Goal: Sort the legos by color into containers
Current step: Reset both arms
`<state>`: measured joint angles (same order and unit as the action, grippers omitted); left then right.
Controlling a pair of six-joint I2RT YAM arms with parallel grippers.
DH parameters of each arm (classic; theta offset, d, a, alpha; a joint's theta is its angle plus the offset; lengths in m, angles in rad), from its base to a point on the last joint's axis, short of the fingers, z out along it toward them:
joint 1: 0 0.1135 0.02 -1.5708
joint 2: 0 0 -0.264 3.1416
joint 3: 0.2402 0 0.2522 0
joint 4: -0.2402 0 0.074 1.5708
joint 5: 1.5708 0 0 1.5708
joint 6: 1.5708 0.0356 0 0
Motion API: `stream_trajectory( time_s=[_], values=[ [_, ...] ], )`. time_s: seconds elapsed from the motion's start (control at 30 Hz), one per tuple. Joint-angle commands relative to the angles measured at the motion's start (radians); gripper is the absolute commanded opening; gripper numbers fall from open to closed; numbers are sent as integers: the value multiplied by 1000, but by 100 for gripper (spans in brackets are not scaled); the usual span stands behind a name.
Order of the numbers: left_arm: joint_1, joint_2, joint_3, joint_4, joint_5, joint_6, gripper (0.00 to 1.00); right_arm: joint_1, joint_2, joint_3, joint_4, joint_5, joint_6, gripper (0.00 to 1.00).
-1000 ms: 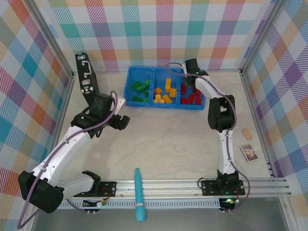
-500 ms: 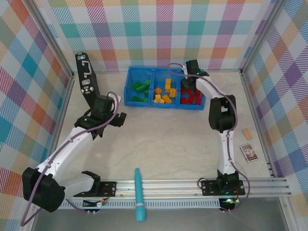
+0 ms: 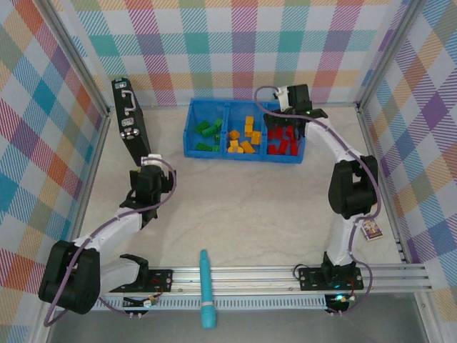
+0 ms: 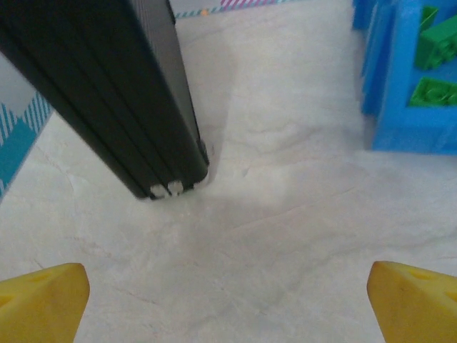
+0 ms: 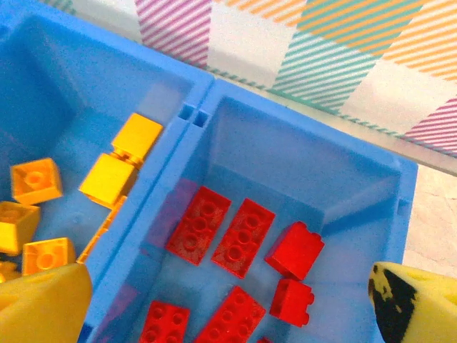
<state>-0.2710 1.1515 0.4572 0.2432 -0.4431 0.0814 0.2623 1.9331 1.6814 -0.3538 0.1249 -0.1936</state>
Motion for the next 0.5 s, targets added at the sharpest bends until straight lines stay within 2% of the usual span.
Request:
stream_trajectory(
  time_s=[0.0, 0.17, 0.27, 0.4, 0.47],
  values=[
    [27, 55, -81, 332, -45, -12, 100, 5, -80, -86, 46, -39, 30, 99],
    [66, 229, -173, 695, -39, -9, 100, 4, -258, -275, 103, -35, 43, 99],
    [82, 338, -157, 771, 28, -19, 100, 5, -362, -391, 127, -32, 58, 99],
    [86, 455, -172, 918, 58, 2, 100, 5, -465, -507, 130, -54, 75, 99],
    [87, 432, -163, 854, 102, 0, 100, 4, -505, -556, 131, -72, 75, 99]
  ],
)
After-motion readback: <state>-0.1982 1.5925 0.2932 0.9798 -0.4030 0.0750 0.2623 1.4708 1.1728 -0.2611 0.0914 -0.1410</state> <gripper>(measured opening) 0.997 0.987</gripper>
